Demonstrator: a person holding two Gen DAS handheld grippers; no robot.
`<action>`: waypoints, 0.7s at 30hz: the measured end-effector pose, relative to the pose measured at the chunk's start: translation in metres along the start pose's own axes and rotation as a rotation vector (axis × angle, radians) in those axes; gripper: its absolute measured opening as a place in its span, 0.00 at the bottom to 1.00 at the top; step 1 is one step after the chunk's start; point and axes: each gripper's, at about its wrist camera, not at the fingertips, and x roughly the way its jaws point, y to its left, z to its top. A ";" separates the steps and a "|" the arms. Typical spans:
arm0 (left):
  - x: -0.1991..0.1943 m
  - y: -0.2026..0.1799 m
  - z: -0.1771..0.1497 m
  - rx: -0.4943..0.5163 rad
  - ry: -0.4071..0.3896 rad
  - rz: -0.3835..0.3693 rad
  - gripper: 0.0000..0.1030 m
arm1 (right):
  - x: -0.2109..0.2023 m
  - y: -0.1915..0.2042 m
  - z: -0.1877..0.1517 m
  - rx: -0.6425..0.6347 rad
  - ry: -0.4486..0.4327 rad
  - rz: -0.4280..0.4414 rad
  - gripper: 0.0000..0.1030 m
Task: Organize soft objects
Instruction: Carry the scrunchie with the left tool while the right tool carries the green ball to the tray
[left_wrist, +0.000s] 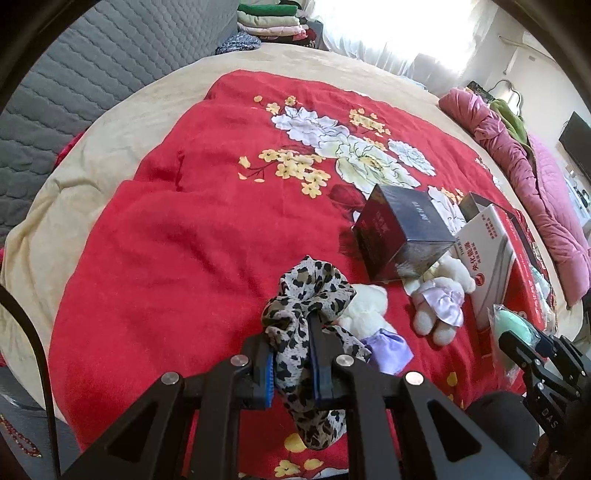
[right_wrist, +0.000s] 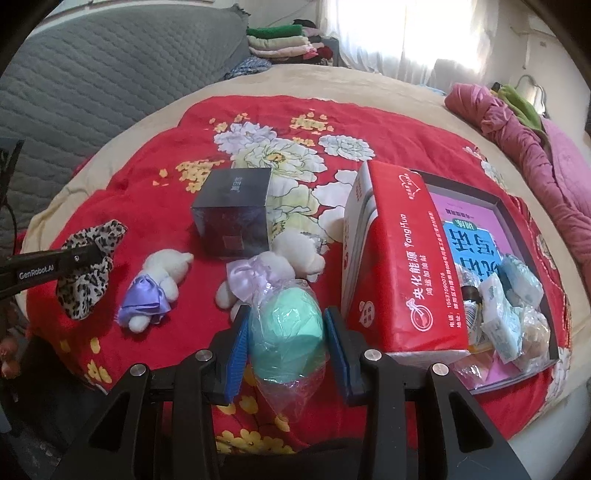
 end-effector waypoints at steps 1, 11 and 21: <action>-0.001 -0.001 0.000 0.002 0.000 0.000 0.14 | -0.001 -0.001 0.000 0.006 -0.002 0.003 0.40; -0.037 -0.026 0.009 0.047 -0.053 -0.016 0.14 | -0.034 -0.015 0.012 0.072 -0.095 0.031 0.40; -0.069 -0.096 0.013 0.173 -0.096 -0.089 0.14 | -0.084 -0.076 0.020 0.226 -0.224 -0.003 0.39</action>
